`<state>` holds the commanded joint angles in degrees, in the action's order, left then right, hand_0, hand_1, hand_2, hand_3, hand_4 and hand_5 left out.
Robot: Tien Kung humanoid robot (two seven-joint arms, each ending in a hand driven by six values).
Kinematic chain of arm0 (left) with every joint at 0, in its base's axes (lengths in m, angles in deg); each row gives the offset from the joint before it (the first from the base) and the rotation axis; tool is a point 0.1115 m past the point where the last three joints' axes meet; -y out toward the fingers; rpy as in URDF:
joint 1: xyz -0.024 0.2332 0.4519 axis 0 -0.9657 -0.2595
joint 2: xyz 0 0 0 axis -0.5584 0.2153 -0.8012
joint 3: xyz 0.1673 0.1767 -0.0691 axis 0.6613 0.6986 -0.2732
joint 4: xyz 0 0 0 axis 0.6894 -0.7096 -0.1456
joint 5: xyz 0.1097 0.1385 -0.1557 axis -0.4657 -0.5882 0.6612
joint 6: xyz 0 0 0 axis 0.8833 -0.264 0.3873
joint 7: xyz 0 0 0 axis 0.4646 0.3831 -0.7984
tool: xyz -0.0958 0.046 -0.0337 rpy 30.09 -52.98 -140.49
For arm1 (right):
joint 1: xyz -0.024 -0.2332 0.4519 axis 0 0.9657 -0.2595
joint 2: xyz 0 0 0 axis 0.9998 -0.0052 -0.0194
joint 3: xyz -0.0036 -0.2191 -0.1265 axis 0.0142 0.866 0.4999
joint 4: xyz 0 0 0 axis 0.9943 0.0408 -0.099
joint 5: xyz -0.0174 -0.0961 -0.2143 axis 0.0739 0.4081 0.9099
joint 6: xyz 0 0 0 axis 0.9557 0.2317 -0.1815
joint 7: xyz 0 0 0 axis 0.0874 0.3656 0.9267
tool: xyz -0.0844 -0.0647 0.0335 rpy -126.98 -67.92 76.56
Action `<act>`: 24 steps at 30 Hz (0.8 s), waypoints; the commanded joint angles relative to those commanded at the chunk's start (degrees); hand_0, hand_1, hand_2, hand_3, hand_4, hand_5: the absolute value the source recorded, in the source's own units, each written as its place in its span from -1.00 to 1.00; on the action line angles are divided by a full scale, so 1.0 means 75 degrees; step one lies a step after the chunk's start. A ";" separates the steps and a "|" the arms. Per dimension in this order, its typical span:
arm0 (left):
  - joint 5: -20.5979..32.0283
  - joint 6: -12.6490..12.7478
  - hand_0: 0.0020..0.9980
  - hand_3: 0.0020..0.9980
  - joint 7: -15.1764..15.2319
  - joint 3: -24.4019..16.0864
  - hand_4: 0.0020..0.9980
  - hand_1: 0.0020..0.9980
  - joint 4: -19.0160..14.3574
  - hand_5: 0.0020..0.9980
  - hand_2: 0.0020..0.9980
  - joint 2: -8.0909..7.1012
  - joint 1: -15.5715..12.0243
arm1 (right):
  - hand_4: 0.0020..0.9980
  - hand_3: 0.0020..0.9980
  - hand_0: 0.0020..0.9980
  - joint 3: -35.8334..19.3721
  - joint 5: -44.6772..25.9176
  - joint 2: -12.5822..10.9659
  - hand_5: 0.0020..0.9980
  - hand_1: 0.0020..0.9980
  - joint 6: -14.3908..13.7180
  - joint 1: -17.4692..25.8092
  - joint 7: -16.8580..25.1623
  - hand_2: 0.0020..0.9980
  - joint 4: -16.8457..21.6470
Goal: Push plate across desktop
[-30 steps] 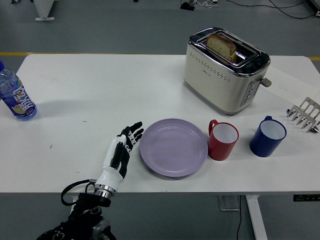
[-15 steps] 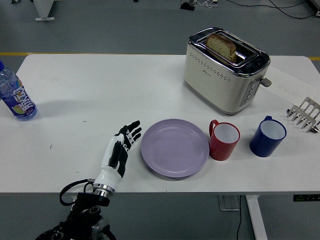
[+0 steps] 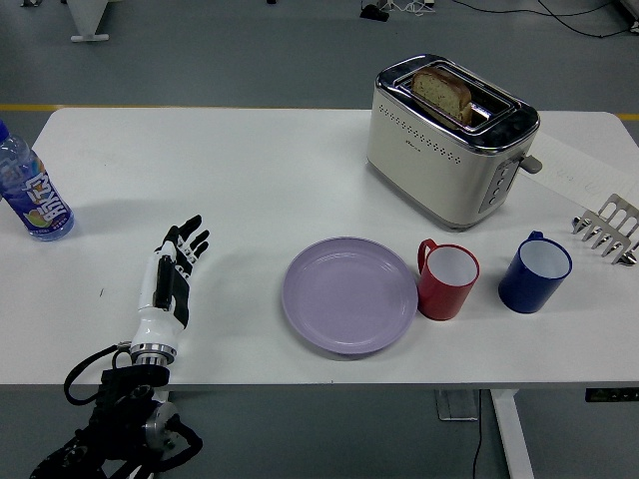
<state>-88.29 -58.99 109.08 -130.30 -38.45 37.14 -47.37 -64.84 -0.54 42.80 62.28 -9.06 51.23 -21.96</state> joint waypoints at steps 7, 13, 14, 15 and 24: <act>-0.0275 -0.0500 0.53 0.36 -0.0665 -0.1330 -0.05 0.49 -0.0243 1.00 0.48 -0.0104 -0.0229 | -0.38 0.17 0.10 0.0039 -0.0093 0.0021 -0.04 -0.10 0.0002 0.0047 0.0030 0.18 0.0000; -0.0752 -0.1259 0.51 0.36 -0.1725 -0.1995 -0.04 0.49 -0.0441 1.00 0.47 -0.0631 -0.0377 | -0.38 0.17 0.10 0.0076 -0.0162 0.0035 -0.04 -0.10 0.0013 0.0042 0.0050 0.18 -0.0004; -0.0781 -0.1444 0.51 0.36 -0.1926 -0.2156 -0.04 0.49 -0.0500 1.00 0.47 -0.0734 -0.0402 | -0.38 0.17 0.10 0.0093 -0.0196 0.0036 -0.04 -0.10 0.0018 0.0034 0.0061 0.18 -0.0006; -0.0789 -0.1523 0.51 0.36 -0.2015 -0.2220 -0.04 0.49 -0.0519 1.00 0.47 -0.0768 -0.0410 | -0.38 0.17 0.10 0.0098 -0.0207 0.0036 -0.04 -0.10 0.0020 0.0032 0.0065 0.18 -0.0007; -0.0392 -0.2395 0.47 0.36 -0.2930 -0.3104 -0.01 0.48 -0.0735 1.00 0.45 -0.1081 -0.0401 | -0.38 0.17 0.10 0.0097 -0.0215 0.0048 -0.04 -0.10 0.0015 -0.0002 0.0043 0.18 0.0000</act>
<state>-91.23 -76.95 87.10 -153.58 -43.96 29.03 -50.38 -64.11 -2.15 43.16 62.39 -9.07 51.56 -21.97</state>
